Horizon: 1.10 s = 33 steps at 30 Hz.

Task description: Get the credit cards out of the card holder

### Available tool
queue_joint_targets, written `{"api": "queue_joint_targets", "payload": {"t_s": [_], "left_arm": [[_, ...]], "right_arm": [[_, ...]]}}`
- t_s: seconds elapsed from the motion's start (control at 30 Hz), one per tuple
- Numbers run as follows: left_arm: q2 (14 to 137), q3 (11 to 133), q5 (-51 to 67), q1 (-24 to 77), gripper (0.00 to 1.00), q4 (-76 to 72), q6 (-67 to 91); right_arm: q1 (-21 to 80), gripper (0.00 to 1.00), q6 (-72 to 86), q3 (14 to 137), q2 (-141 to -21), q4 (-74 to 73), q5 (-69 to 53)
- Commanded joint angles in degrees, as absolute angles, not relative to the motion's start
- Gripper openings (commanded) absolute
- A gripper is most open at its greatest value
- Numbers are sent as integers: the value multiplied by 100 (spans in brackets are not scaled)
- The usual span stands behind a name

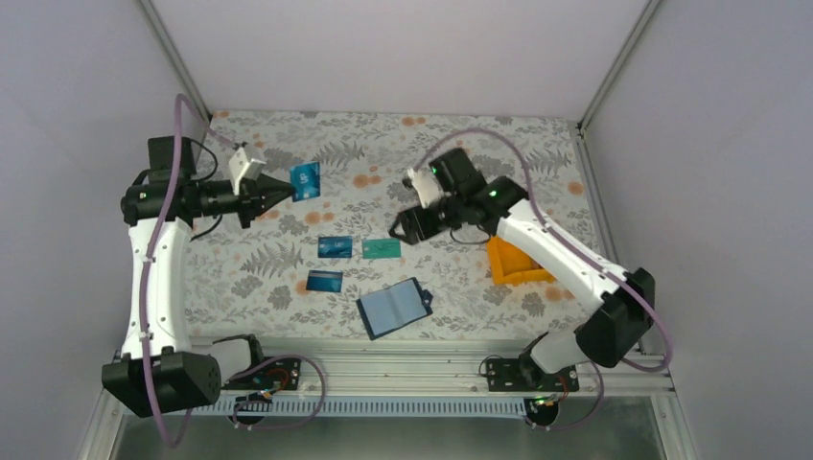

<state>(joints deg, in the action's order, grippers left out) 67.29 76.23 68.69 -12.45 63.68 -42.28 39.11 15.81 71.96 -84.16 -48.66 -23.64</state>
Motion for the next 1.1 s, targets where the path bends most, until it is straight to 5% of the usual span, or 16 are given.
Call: {"api": "queue_joint_targets", "payload": {"t_s": [0.0,0.27,0.57,0.8,0.97,1.0,1.07], "left_arm": [[6447,7605,6465,-842,2,6739,-5045],[6312,7564,6098,-65,2,7146,-5502],[6315,7533,6172,193,2,7063,-5375],[6331,7513,6203,217,2,7051,-5363],[6333,7503,6202,213,2,6829,-5093],[6321,7487,6099,216,13,6569,-4781],[6287,7397,5556,199,63,5922,-3952]], "right_arm": [[4404,68,412,8734,-8211,-4998,-2438],[5070,69,-837,11093,-9209,-4804,-3065],[5448,65,-1348,11477,-9894,-5132,-2958],[5450,6,-1198,11213,-9804,-5038,-2718],[5400,4,-777,10794,-9388,-4667,-2515],[5325,4,-605,10722,-9326,-4586,-2452],[5102,4,21,10480,-9228,-4254,-2198]]}}
